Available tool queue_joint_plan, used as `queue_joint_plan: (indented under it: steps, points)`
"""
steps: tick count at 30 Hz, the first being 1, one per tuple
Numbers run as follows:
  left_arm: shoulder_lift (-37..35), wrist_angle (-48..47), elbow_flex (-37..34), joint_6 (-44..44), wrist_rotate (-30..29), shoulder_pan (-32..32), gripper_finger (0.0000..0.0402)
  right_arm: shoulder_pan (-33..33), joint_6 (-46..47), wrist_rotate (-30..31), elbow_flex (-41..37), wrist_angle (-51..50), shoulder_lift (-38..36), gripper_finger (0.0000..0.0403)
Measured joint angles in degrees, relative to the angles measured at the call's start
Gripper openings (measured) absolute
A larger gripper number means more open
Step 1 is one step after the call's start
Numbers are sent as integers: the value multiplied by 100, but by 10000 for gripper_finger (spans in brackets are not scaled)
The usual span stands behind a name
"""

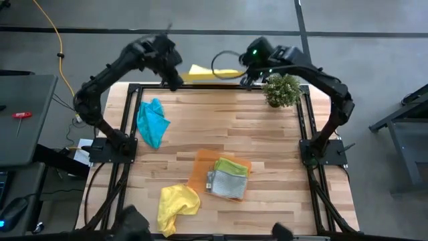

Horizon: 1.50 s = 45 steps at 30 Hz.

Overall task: Fold microfiber towels
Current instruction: Fold the top yellow towel

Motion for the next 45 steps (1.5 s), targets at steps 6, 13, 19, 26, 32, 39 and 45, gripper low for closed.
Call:
queue_joint_plan:
  steps: [6,13,19,26,32,39,45]
  points:
    - [-567,350,-1693,-702,-15,-742,0,693,405,-503,-987,-55,-44,0]
    - [-1874,714,-3210,-2149,41,-1881,0,1692,1149,-819,-2070,-27,-237,0]
    - [-2674,1054,-4267,-3557,72,-2865,0,2465,1968,-1114,-2892,404,-275,0]
    - [-2831,1785,-4973,-4665,-28,-3682,0,3057,2850,-1470,-3345,839,-271,0]
    - [-2819,2146,-4949,-4617,-586,-3459,0,2861,2984,-1082,-3342,903,-328,0]
    - [-2680,2148,-4948,-4174,-924,-2744,0,2083,2711,-413,-3341,1616,-291,0]
    - [-2293,2369,-4948,-3922,-1236,-2461,0,1526,2514,-398,-3341,2166,-139,0]
